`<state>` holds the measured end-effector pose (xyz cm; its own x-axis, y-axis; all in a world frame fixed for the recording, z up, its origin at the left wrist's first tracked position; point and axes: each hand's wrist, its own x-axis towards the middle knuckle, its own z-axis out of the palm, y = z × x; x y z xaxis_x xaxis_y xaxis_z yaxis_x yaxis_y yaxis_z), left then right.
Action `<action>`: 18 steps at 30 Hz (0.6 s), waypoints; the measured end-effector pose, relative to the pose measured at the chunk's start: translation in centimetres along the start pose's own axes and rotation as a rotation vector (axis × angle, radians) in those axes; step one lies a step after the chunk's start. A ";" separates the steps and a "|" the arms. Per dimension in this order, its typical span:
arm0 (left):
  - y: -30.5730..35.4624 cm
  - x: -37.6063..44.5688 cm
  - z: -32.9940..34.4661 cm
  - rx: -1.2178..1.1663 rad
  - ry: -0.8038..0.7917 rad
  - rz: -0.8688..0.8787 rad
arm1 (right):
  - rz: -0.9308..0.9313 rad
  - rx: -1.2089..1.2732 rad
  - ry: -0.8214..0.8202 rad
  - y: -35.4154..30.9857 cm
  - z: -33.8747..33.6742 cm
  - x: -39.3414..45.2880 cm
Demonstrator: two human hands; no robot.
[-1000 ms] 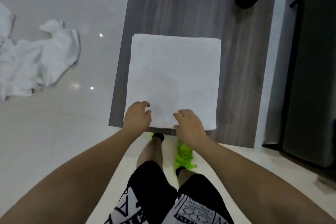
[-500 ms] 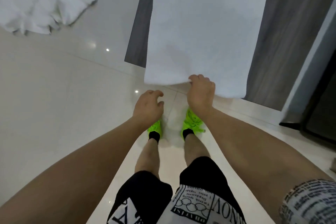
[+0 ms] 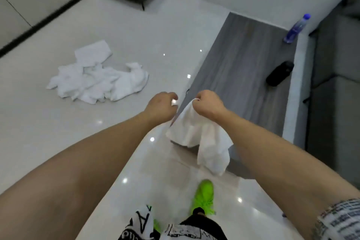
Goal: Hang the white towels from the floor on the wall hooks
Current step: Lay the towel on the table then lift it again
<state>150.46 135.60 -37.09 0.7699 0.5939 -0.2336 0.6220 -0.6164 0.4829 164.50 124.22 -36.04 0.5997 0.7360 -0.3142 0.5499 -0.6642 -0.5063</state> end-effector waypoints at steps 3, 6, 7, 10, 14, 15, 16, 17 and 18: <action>-3.0 -2.5 -8.6 0.069 0.111 0.040 | -0.114 -0.032 0.045 -9.5 -2.6 -0.9; -7.2 -5.8 -17.3 0.139 0.241 0.027 | -0.247 -0.022 0.110 -19.3 -3.9 -1.7; -8.8 -7.1 -20.0 0.149 0.288 0.010 | -0.289 -0.010 0.128 -22.5 -4.0 -2.0; -14.0 -11.1 -27.3 0.161 0.428 -0.058 | -0.419 -0.008 0.170 -32.1 -3.2 -2.5; -21.9 -17.3 -34.3 0.172 0.548 -0.204 | -0.586 -0.017 0.154 -44.0 0.0 -3.3; -24.1 -19.0 -35.8 0.176 0.575 -0.246 | -0.618 -0.015 0.139 -46.9 1.2 -3.4; -26.3 -20.6 -37.1 0.177 0.604 -0.291 | -0.651 -0.014 0.129 -49.8 2.3 -3.4; -28.6 -22.2 -38.2 0.175 0.631 -0.334 | -0.689 -0.008 0.120 -52.7 3.6 -3.5; -31.0 -23.9 -39.1 0.166 0.653 -0.379 | -0.733 -0.002 0.112 -55.6 5.0 -3.5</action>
<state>107.22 160.76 -13.45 0.2920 0.9326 0.2123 0.8790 -0.3492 0.3248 128.94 159.22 -10.80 0.1337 0.9730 0.1882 0.8332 -0.0075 -0.5529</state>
